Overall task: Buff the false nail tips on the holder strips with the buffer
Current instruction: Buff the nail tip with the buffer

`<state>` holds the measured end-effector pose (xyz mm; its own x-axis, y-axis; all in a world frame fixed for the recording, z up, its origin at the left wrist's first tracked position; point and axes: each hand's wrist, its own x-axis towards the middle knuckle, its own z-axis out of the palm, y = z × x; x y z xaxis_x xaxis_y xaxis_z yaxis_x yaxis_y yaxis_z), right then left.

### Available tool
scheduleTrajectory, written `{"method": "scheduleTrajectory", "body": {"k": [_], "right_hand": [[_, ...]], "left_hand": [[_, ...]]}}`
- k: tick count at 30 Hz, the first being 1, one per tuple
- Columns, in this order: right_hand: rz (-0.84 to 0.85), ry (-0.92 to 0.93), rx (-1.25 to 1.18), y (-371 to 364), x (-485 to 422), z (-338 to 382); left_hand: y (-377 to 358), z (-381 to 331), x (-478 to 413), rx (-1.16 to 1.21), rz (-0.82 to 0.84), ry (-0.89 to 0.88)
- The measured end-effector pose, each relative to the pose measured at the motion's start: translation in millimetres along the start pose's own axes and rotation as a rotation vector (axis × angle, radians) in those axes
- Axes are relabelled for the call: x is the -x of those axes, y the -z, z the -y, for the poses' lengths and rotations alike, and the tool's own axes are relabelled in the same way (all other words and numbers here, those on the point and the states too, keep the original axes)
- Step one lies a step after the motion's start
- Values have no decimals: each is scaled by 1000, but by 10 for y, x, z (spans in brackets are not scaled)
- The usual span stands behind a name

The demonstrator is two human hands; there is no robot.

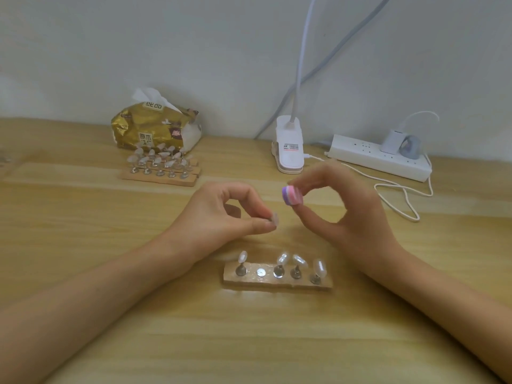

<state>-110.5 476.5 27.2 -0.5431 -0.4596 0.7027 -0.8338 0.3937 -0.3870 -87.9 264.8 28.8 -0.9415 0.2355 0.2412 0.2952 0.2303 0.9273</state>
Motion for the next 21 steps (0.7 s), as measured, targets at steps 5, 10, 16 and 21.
{"method": "scheduleTrajectory", "body": {"k": [5,10,16,21], "right_hand": [[97,-6,80,-22,6,-22],[101,104,78,10,50,20],[15,-121,30,121,82,-119],[39,-120,9,83,97,-90]], "left_hand": [[5,10,-1,-1,-7,4],[9,-2,4,4,2,4],[63,-79,30,51,-55,-39],[155,-300,43,28,-81,-212]]}}
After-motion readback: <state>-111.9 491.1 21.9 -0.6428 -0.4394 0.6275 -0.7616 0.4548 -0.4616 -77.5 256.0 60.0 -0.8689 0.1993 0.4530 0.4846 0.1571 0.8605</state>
